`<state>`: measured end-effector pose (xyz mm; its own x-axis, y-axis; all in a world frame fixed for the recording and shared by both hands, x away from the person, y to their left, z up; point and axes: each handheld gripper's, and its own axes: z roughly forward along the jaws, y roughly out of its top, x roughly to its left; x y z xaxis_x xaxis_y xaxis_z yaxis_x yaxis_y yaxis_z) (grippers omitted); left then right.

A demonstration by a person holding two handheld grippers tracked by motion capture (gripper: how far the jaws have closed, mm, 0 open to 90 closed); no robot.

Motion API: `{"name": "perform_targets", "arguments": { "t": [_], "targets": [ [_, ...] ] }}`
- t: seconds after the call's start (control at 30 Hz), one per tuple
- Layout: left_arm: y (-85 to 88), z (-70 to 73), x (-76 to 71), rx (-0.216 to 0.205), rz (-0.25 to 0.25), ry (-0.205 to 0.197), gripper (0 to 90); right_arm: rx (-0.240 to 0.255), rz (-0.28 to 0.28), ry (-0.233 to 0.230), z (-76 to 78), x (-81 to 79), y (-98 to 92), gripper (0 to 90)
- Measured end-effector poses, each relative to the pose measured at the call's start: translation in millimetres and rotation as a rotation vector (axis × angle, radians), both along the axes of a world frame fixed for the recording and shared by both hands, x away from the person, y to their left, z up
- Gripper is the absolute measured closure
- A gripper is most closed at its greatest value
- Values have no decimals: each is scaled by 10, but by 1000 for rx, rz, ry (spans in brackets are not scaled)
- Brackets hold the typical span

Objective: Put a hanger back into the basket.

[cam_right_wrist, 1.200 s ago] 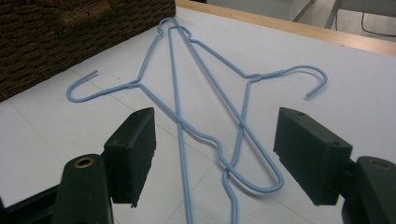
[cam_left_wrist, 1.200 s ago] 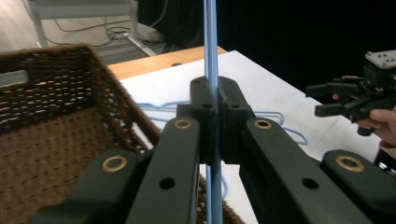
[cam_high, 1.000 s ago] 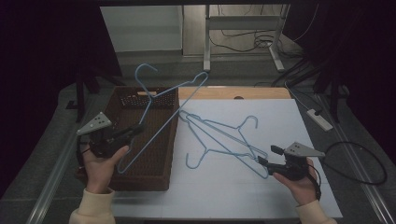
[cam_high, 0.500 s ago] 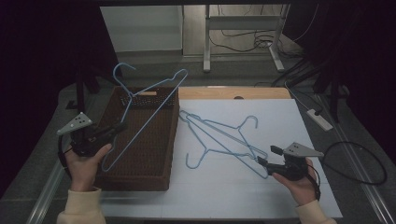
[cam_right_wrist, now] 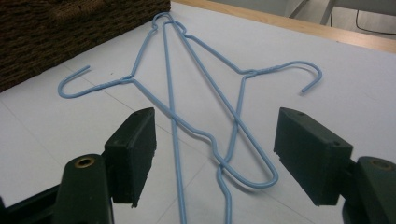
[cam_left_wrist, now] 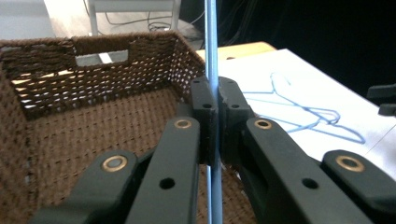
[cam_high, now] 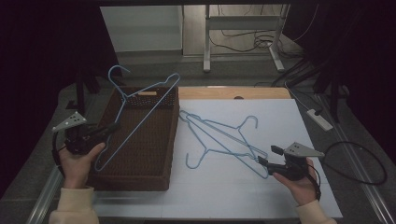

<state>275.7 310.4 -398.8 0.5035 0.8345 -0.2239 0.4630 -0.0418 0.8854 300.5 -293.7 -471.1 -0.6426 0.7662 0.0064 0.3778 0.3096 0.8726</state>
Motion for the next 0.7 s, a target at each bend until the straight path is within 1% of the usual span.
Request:
{"name": "perform_targets", "arguments": {
  "t": [0.1,0.13,0.2,0.23,0.27,0.3,0.47,0.5,0.53,0.57,0.7],
  "targets": [
    [80,-34,71,14,12,25,872,-3,2,-1,-2,-1,15,302],
    [80,-34,71,14,12,25,872,-3,2,-1,-2,-1,15,302],
    [113,-59,102,29,19,39,872,-7,5,1,-7,0,29,302],
    [121,-70,115,47,20,46,872,-9,6,3,-9,0,31,302],
    [128,-84,133,73,19,54,872,-10,8,3,-12,1,35,302],
    [137,-90,145,88,16,59,872,-9,8,3,-12,1,34,302],
    [176,-120,194,96,10,71,872,-6,5,5,-13,3,32,302],
    [177,-127,203,106,6,73,872,-6,5,5,-13,3,33,303],
    [173,-143,222,127,-2,77,872,-7,6,4,-14,4,36,303],
    [172,-151,228,136,-7,78,872,-8,7,5,-16,5,37,303],
    [155,-196,263,144,-26,90,872,-8,8,8,-24,7,46,303]
  ]
}}
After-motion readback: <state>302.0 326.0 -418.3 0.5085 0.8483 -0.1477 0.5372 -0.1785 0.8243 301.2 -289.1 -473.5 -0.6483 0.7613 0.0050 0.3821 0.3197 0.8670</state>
